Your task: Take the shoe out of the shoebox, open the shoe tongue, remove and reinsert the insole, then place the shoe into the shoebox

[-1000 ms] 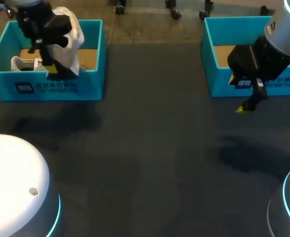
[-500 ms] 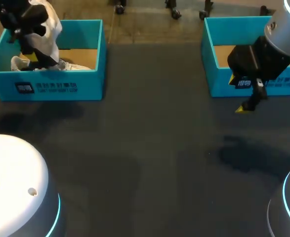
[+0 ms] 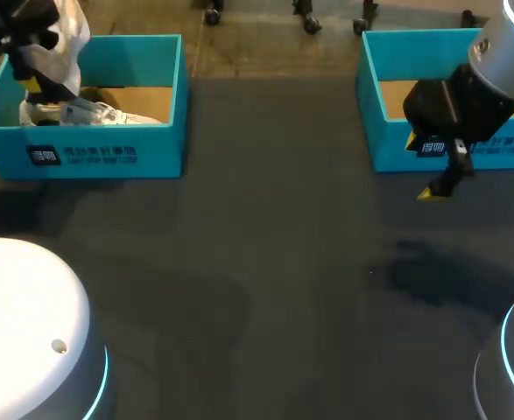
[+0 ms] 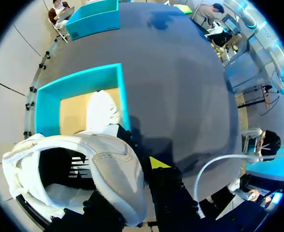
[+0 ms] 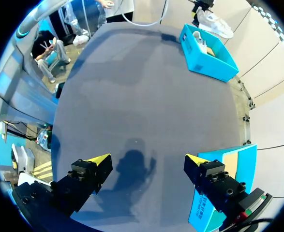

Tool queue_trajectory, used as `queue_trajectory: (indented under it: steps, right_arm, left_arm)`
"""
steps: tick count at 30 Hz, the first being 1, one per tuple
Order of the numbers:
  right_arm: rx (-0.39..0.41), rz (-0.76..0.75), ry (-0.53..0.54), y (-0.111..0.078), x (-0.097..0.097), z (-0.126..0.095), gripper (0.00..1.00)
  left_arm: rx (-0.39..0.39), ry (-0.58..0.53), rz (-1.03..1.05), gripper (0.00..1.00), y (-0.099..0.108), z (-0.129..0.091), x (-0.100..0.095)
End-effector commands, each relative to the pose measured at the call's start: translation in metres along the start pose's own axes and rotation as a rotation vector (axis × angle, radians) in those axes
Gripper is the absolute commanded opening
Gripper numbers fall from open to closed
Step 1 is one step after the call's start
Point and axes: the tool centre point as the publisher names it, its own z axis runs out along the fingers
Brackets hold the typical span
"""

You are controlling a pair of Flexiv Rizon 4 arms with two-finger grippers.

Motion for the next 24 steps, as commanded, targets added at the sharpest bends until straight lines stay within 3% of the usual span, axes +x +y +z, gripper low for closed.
queue_trajectory:
  steps: [1,14,24]
  right_arm:
    - [0.001,0.001,0.0,0.0,0.0,0.001,1.0]
    - [0.001,0.001,0.0,0.0,0.0,0.001,1.0]
    - [0.001,0.001,0.0,0.0,0.0,0.001,1.0]
  left_arm:
    - [0.017,0.014,-0.016,0.0,0.019,-0.007,-0.017]
    - [-0.012,0.053,-0.085,0.0,0.058,-0.002,-0.062]
    - [-0.029,0.017,0.046,0.0,0.077,-0.002,-0.088]
